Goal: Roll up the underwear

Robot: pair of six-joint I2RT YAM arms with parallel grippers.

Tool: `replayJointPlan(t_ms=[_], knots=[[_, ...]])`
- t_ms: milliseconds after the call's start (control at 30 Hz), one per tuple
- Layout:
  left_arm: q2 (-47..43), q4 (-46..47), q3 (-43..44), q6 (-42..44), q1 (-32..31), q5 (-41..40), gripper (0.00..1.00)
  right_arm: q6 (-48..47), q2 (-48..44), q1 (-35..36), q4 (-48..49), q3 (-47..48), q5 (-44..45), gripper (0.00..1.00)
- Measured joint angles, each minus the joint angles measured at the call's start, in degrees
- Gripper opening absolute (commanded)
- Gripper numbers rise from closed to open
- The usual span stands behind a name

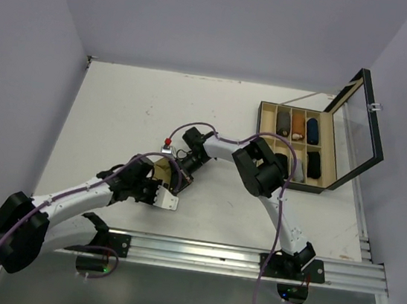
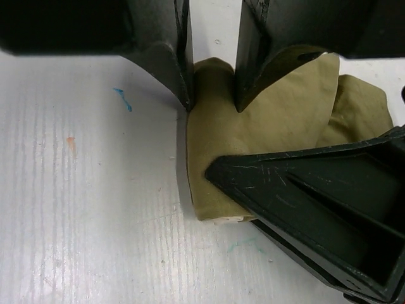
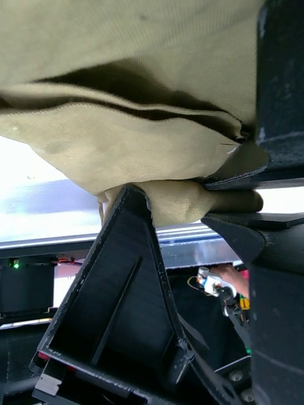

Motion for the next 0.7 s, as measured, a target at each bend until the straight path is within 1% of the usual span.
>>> replayJointPlan(t_ms=[33, 67, 100, 200, 233, 267, 300, 367, 433, 533, 567, 700], knots=[[0.63, 0.09, 0.33, 0.04, -0.04, -0.15, 0.22, 0.17, 0.04, -0.02, -0.09, 0.07, 0.02, 0.0], [1.36, 0.04, 0.72, 0.04, -0.07, -0.2, 0.18, 0.48, 0.13, -0.04, -0.17, 0.17, 0.02, 0.0], [2.21, -0.2, 1.2, 0.46, -0.07, -0.24, 0.09, 0.87, 0.17, -0.13, -0.24, 0.24, 0.04, 0.05], [4.57, -2.27, 3.28, 1.38, -0.07, -0.09, 0.02, 1.84, 0.22, -0.46, -0.48, 0.31, 0.24, 0.2], [5.62, -3.19, 4.31, 1.73, -0.07, 0.02, 0.0, 2.16, 0.22, -0.68, -0.61, 0.31, 0.33, 0.28], [6.84, -4.17, 5.49, 2.1, -0.07, 0.2, 0.0, 2.54, 0.13, -1.03, -0.72, 0.31, 0.37, 0.31], [8.13, -5.03, 6.43, 2.47, -0.07, 0.46, 0.0, 2.78, 0.07, -1.49, -0.9, 0.31, 0.35, 0.36], [10.62, -6.43, 8.33, 3.23, 0.0, 1.07, 0.0, 3.21, -0.57, -2.84, -1.46, 0.24, 0.52, 0.41], [12.76, -7.78, 10.16, 4.02, 0.63, 2.23, 0.0, 3.21, -2.14, -4.74, -1.79, 0.0, 2.54, 0.47], [17.22, -11.37, 13.81, 4.83, 3.67, 5.64, 0.0, 2.29, -5.57, -8.07, -1.2, -0.22, 8.52, 0.48], [18.88, -12.96, 15.39, 5.05, 4.7, 6.95, 0.0, 1.99, -6.91, -10.62, -1.03, -0.39, 10.21, 0.49], [29.7, -22.6, 24.87, 5.99, 9.92, 13.7, 0.0, -0.28, -13.42, -16.2, -1.05, -2.38, 15.61, 0.47]])
